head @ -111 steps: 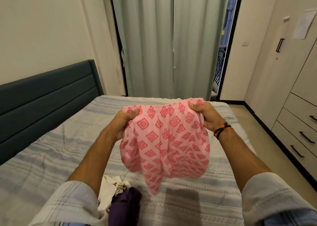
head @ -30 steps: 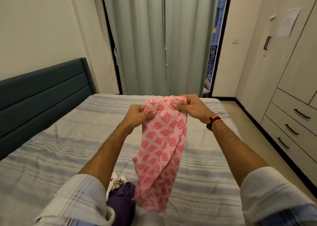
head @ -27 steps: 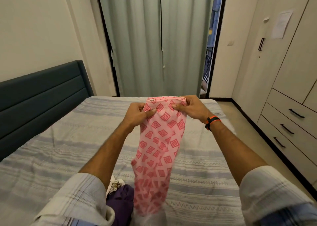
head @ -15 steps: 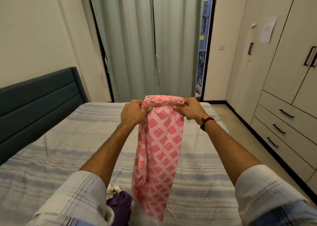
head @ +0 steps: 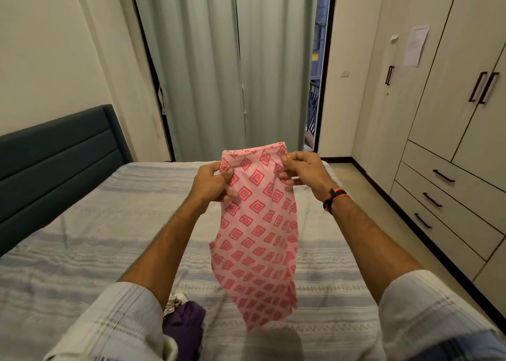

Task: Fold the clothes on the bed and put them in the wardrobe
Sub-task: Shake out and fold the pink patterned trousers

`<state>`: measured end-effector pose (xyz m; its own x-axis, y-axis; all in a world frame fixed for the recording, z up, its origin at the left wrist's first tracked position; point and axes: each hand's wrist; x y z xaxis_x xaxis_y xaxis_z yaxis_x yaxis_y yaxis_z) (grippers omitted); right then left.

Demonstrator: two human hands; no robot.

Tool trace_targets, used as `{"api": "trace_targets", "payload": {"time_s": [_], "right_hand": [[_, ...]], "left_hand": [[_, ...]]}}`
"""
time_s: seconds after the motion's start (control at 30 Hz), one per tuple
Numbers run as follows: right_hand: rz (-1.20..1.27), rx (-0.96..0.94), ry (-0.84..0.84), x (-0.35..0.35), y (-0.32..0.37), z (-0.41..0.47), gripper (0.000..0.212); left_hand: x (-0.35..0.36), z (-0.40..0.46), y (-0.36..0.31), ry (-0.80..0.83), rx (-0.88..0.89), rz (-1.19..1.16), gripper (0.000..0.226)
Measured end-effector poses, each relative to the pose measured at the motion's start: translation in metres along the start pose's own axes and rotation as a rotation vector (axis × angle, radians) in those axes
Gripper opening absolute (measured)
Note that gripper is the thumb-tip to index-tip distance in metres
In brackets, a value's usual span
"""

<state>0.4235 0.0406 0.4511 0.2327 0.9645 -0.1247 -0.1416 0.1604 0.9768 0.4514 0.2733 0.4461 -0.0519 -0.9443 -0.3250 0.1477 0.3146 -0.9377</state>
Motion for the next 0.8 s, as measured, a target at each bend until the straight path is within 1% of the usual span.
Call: {"api": "trace_targets", "payload": {"time_s": [0.13, 0.3, 0.47, 0.53, 0.6, 0.67, 0.73, 0.8], "right_hand": [[0.006, 0.0, -0.019, -0.007, -0.005, -0.005, 0.034], [-0.034, 0.011, -0.034, -0.014, -0.02, -0.004, 0.028], [-0.083, 0.11, -0.026, -0.012, -0.04, 0.01, 0.027], [-0.084, 0.195, 0.0, -0.009, -0.053, 0.019, 0.027], [-0.107, 0.281, 0.035, -0.004, -0.072, 0.031, 0.029], [-0.141, 0.345, 0.062, 0.001, -0.092, 0.045, 0.035], [-0.153, 0.381, 0.067, 0.005, -0.11, 0.063, 0.041], [-0.155, 0.388, 0.066, 0.007, -0.121, 0.08, 0.04]], "left_hand": [[0.005, -0.004, 0.005, 0.031, 0.028, -0.004, 0.028], [0.013, 0.002, 0.017, 0.047, 0.033, 0.019, 0.031], [0.029, 0.026, 0.036, 0.033, -0.023, 0.103, 0.033], [0.036, 0.039, 0.048, 0.047, -0.08, 0.112, 0.032], [0.046, 0.054, 0.064, 0.08, -0.172, 0.085, 0.03], [0.055, 0.067, 0.081, 0.105, -0.255, 0.043, 0.027], [0.062, 0.082, 0.095, 0.117, -0.309, 0.015, 0.027], [0.067, 0.097, 0.103, 0.129, -0.323, 0.011, 0.028]]}}
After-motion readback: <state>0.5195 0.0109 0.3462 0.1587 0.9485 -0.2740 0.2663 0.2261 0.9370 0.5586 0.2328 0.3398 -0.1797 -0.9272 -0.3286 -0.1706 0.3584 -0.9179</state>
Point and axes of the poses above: each hand's wrist, its own z-axis towards the middle knuckle, its own x-axis out of the palm, y = z × x, and after that the axes turned 2 degrees about -y, right-handed
